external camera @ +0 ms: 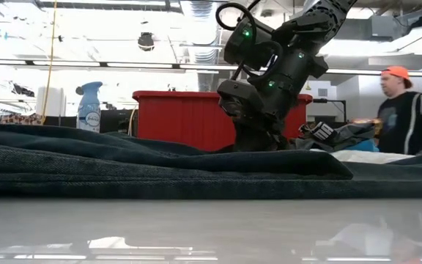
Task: Fold laundry
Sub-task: Fold the blue pants
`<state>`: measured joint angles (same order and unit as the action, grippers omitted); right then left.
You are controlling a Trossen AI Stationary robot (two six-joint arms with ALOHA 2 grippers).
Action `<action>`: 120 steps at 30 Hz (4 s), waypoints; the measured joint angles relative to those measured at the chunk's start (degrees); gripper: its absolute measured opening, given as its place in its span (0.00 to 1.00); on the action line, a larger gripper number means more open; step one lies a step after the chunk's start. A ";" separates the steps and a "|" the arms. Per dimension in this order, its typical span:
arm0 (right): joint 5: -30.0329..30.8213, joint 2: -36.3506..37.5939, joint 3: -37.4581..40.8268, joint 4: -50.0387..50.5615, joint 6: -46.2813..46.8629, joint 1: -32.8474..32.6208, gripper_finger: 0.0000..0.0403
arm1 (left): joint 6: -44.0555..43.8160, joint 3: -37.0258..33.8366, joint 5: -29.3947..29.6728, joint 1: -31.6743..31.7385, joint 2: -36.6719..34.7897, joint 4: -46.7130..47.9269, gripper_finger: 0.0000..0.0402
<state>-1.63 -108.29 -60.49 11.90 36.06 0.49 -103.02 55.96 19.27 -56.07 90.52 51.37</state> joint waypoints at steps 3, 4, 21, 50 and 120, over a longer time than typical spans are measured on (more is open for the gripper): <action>0.07 0.00 0.00 0.01 0.15 0.00 0.05 | -0.56 1.11 -2.82 -1.33 1.38 -0.78 0.00; 0.08 0.00 0.00 0.03 0.38 0.00 0.05 | -0.68 1.62 -3.40 -1.86 1.38 -0.63 0.00; 7.41 0.11 -0.02 7.77 10.12 0.50 0.05 | -16.51 3.17 -9.19 -11.11 0.85 10.32 0.00; -6.92 -3.25 -26.13 -3.99 -2.39 0.89 0.05 | -20.11 5.94 13.39 -8.89 -13.10 24.01 0.00; -25.14 -38.44 -69.97 0.73 -24.59 4.92 0.04 | -7.80 -5.39 7.28 -4.64 6.23 0.48 0.00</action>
<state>-26.77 -146.73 -130.45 12.63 11.46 5.41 -110.81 50.57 26.56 -60.71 96.75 51.85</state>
